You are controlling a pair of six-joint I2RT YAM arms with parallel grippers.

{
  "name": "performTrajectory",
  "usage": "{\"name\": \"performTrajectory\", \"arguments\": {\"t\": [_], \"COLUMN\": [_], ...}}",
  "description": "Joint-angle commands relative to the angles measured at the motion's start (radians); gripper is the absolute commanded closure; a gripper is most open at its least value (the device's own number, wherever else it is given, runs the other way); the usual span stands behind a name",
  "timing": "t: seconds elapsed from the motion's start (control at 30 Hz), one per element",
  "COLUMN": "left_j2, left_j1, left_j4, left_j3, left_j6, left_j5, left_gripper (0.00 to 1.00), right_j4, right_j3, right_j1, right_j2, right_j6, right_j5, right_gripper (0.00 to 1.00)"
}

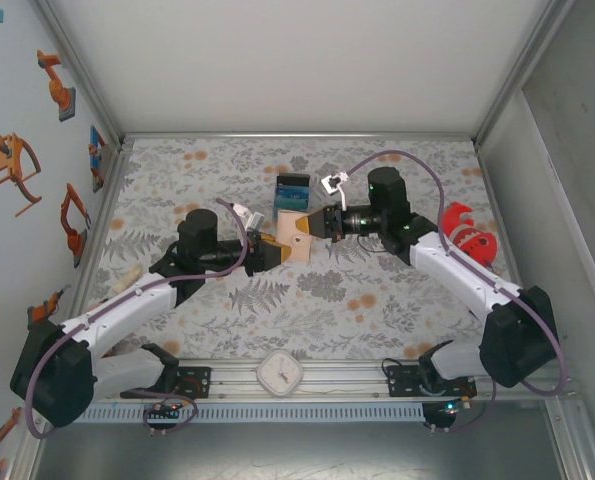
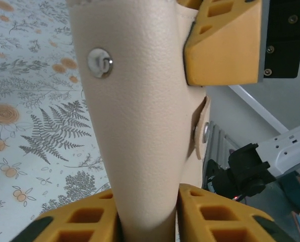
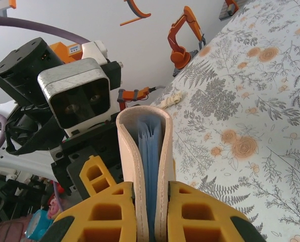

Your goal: Take the credit cards out of the card holder

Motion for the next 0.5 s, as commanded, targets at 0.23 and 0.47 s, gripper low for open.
{"name": "performTrajectory", "arguments": {"t": [0.23,0.47], "left_j2": [-0.031,-0.044], "left_j1": [0.000,-0.003], "left_j4": [-0.020,-0.080], "left_j3": [-0.004,0.014], "left_j6": [0.039,0.038], "left_j5": [-0.052,-0.289], "left_gripper": [1.00,1.00], "right_j4": [-0.182,-0.396], "right_j3": [0.088,0.121], "right_j1": [0.014,0.032], "right_j2": [-0.024,-0.055], "right_j6": [-0.068,-0.018], "right_j5": [0.200,0.585], "right_gripper": [0.76,0.59]}}
